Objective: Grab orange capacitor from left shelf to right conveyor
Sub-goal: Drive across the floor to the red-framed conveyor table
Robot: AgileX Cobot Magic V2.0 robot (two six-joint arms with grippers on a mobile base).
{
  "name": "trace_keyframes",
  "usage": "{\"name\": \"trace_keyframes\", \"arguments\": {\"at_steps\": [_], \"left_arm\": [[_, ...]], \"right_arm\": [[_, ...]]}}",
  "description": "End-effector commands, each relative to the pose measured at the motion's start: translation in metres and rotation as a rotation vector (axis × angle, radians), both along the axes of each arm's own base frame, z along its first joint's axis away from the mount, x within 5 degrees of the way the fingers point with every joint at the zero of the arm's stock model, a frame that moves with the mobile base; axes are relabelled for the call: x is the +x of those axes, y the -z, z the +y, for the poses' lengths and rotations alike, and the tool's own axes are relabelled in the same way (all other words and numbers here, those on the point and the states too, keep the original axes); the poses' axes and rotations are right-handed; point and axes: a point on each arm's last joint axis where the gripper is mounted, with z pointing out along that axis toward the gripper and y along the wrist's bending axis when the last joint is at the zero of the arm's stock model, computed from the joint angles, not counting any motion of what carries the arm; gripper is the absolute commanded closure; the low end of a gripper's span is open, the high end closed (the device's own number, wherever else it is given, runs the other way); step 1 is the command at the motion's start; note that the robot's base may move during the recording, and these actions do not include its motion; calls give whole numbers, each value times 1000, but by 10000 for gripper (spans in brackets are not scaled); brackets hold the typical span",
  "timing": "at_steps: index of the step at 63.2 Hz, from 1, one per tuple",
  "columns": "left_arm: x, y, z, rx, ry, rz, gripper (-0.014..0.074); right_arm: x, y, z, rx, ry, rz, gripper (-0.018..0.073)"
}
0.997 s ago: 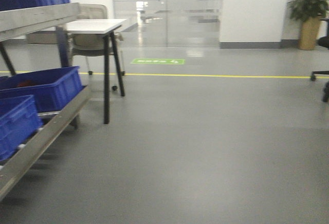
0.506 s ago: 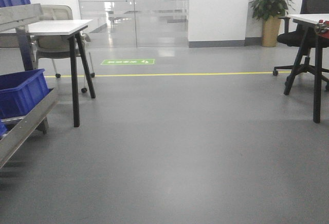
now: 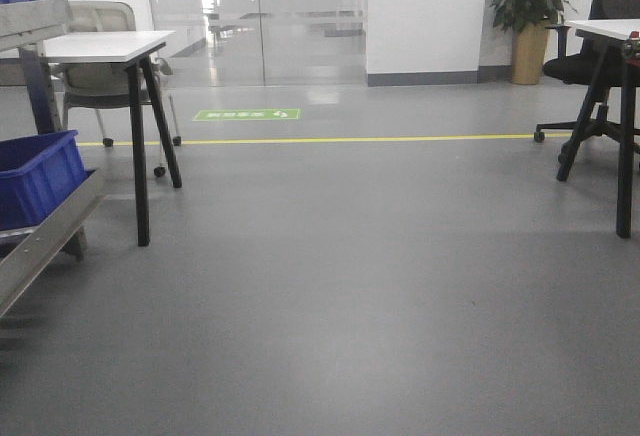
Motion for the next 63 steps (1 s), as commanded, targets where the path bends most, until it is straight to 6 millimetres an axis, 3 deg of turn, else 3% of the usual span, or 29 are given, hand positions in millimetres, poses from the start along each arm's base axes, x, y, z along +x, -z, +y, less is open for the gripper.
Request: {"name": "trace_keyframes", "arguments": {"at_steps": [1, 63], "left_arm": [[-1, -10, 0, -9, 0, -99, 723], [-1, -10, 0, -9, 0, -101, 723]], "right_arm": [[-1, -17, 0, -20, 7, -101, 441], [0, -17, 0, -20, 7, -99, 441]]}}
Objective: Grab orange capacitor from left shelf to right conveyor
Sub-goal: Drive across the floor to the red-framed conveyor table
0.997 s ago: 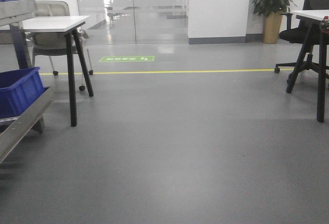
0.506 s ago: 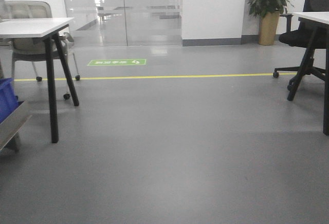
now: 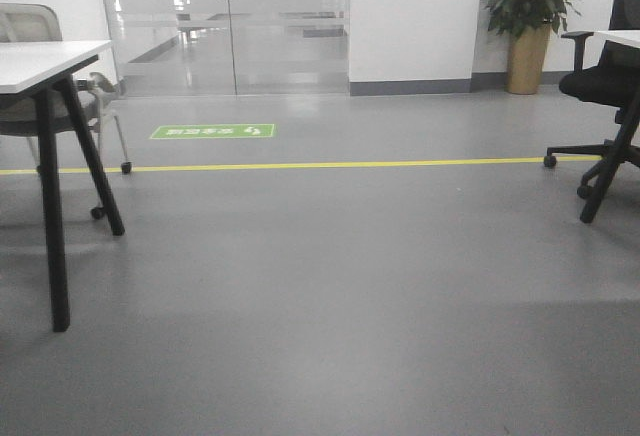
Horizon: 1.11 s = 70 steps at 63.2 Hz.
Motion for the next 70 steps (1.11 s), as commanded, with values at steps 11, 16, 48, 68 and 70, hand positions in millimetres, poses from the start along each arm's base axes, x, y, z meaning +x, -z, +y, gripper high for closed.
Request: {"name": "trace_keyframes", "arguments": {"at_steps": [11, 16, 48, 68, 70], "left_arm": [[-1, -10, 0, -9, 0, -101, 723], [-1, -10, 0, -9, 0, -101, 723], [-1, -10, 0, -9, 0, -104, 723], [-1, -10, 0, -9, 0, -104, 723], [-1, -10, 0, -9, 0, -104, 723]], "right_arm": [[0, -17, 0, -20, 7, -102, 441], [0, -17, 0, -20, 7, -102, 441], [0, -17, 0, -20, 7, -102, 441], [0, -17, 0, -20, 7, -102, 441], [0, -17, 0, -20, 7, -102, 441]]}}
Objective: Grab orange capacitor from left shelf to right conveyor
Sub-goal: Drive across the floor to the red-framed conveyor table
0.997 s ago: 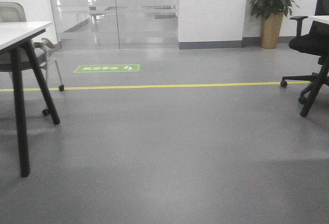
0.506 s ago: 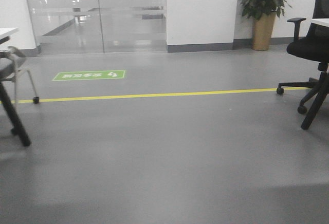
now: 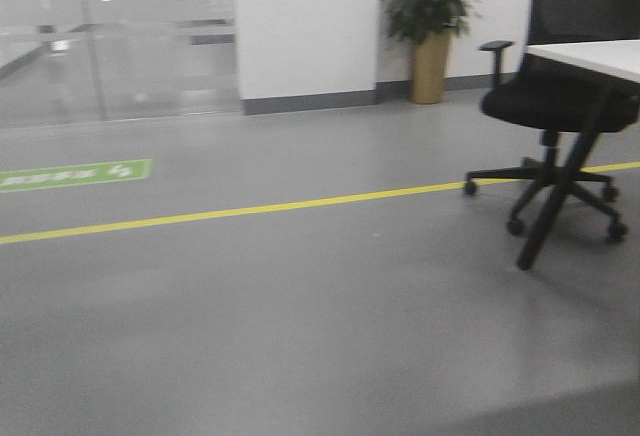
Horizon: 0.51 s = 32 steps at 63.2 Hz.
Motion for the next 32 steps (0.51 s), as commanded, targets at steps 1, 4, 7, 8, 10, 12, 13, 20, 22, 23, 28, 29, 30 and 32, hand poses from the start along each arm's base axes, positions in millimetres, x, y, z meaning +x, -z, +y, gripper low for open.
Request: {"name": "trace_keyframes", "arguments": {"at_steps": [1, 4, 7, 8, 10, 12, 13, 20, 22, 23, 28, 29, 30, 32], "left_arm": [[-1, -10, 0, -9, 0, -104, 723], [-1, -10, 0, -9, 0, -104, 723], [-1, -10, 0, -9, 0, -104, 723], [-1, -10, 0, -9, 0, -104, 723], [-1, -10, 0, -9, 0, -104, 723], [-1, -10, 0, -9, 0, -104, 723], [-1, -10, 0, -9, 0, -104, 723], [-1, -10, 0, -9, 0, -104, 723], [-1, -10, 0, -9, 0, -104, 723], [-1, -10, 0, -9, 0, -104, 723], [-1, -10, 0, -9, 0, -104, 723], [-1, -10, 0, -9, 0, -104, 723], [-1, -10, 0, -9, 0, -104, 723], [-1, -10, 0, -9, 0, -104, 723]], "right_arm": [[0, -17, 0, -20, 7, -102, 441], [0, -17, 0, -20, 7, -102, 441], [0, -17, 0, -20, 7, -102, 441], [0, -17, 0, -20, 7, -102, 441], [0, -17, 0, -20, 7, -102, 441], [0, -17, 0, -20, 7, -102, 441], [0, -17, 0, -20, 7, -102, 441], [0, -17, 0, -20, 7, -102, 441], [0, -17, 0, -20, 7, -102, 441], [0, -17, 0, -20, 7, -102, 441], [0, -17, 0, -20, 7, -102, 441], [0, -17, 0, -20, 7, -102, 441], [0, -17, 0, -20, 7, -102, 441], [0, -17, 0, -20, 7, -102, 441]]}}
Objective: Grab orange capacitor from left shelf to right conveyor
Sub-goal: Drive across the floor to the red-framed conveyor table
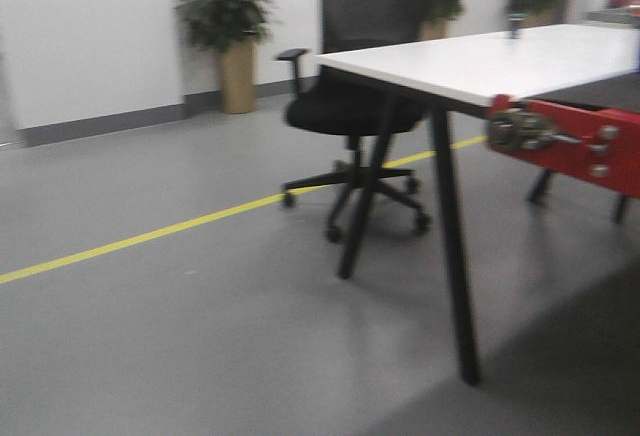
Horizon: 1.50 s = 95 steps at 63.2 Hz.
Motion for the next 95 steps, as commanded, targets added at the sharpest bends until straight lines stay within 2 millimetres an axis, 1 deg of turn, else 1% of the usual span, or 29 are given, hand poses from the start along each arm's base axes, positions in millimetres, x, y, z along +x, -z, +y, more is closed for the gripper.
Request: {"name": "trace_keyframes", "arguments": {"at_steps": [1, 95], "left_arm": [[-1, -10, 0, -9, 0, -104, 723], [-1, -10, 1, -9, -6, -104, 723]], "right_arm": [[0, -17, 0, -20, 7, -102, 441], [0, -17, 0, -20, 7, -102, 441]]}}
